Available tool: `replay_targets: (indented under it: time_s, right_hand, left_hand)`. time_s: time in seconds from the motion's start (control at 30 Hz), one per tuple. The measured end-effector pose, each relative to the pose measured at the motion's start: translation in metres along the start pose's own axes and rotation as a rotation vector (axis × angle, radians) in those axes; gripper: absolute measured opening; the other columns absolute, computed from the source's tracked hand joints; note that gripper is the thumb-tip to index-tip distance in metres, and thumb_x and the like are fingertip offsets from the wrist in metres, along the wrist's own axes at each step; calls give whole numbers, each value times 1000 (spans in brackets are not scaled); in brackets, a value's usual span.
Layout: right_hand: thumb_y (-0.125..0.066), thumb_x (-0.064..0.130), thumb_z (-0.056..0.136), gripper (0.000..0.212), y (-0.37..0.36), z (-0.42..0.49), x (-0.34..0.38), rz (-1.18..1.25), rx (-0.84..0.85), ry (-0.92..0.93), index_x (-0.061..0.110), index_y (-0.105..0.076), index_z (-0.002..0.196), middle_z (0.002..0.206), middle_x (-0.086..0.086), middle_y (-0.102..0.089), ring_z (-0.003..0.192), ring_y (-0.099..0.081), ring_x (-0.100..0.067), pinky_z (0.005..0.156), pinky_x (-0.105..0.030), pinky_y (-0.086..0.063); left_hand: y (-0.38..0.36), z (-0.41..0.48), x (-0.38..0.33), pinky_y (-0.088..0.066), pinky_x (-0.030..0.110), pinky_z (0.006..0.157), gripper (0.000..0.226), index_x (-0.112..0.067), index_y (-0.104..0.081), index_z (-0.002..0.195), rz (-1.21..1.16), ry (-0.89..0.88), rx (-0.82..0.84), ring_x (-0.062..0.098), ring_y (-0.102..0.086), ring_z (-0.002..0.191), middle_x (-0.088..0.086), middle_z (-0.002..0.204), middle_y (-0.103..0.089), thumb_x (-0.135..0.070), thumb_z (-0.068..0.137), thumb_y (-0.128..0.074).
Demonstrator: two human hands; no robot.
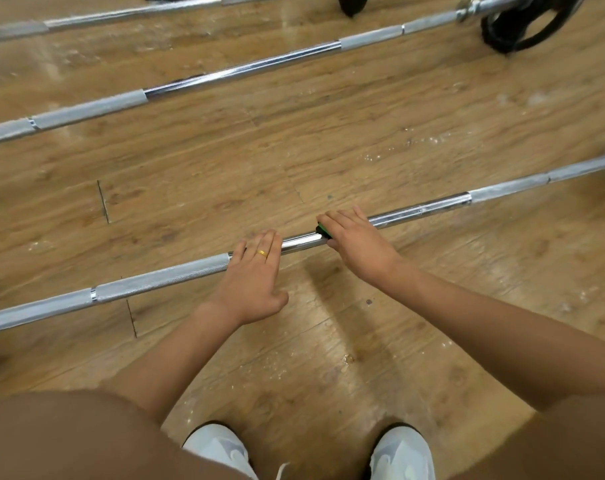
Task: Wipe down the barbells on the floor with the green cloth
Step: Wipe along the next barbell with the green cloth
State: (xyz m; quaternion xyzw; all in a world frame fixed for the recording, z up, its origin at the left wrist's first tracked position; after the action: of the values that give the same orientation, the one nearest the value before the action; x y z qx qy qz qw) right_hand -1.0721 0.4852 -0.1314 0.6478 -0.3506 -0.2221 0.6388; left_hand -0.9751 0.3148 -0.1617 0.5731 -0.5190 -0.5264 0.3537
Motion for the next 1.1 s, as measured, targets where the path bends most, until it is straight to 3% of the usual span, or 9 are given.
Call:
replay_targets:
  time_s: [0.2,0.37,0.5,0.63,0.73,0.9,1.1]
  right_hand:
    - [-48,9,103,47,23,-5,-24,8,67,-57,9,-40,149,152,-11,-43,140,-37,-28,119,-40,-15]
    - [-49,7,101,50,41,-29,-35,27,18,-109,6,-38,150,152,-12,-43,138,-37,-29,112,-34,-20]
    - [-49,4,101,50,35,-52,-42,83,-31,-129,5,-38,150,153,-13,-42,140,-36,-30,117,-34,-21]
    - [-53,2,98,50,31,-65,-46,159,-136,-127,3,-43,147,148,-15,-48,137,-42,-34,117,-37,-26]
    - [-53,4,99,49,28,-84,-52,190,-155,-127,1,-44,147,148,-18,-48,139,-41,-36,118,-37,-25]
    - [-57,0,97,46,24,-96,-71,209,-240,-147,-3,-48,141,142,-20,-53,135,-45,-39,117,-43,-29]
    - [-56,-1,97,41,26,-75,-86,243,-296,-104,-3,-50,137,137,-20,-55,130,-46,-41,115,-43,-29]
  left_hand:
    - [0,4,7,0,43,125,109,-7,7,160,81,-54,13,25,-1,156,12,169,1,-50,86,-60]
    - [9,5,8,-2,41,126,109,-7,13,159,133,-75,131,25,1,156,12,169,8,-47,89,-60]
    - [9,8,3,-2,47,125,107,-6,13,159,172,-24,149,26,3,156,12,169,7,-46,90,-58]
    - [6,17,-12,-14,58,121,93,-3,2,159,216,24,25,25,-5,156,12,168,-4,-44,94,-50]
    - [1,32,-42,-14,59,120,90,-1,-2,159,232,-44,-38,27,-8,155,15,167,-10,-43,94,-48]
    - [-12,54,-78,-3,61,121,95,-3,4,159,161,20,-6,29,5,156,15,169,5,-46,93,-49]
    - [-13,47,-70,-6,61,122,93,-3,3,160,181,-7,-37,26,10,156,13,169,8,-40,92,-49]
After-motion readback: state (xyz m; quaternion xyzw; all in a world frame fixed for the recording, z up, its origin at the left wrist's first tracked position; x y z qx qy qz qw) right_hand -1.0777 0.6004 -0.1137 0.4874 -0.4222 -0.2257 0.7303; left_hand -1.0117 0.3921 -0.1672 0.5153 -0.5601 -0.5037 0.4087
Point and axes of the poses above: each hand's wrist, its own z-axis towards the middle knuckle, its own y-axis out of the back of the hand, x = y × z, the point moved 5 cm from there along z, towards the middle knuckle
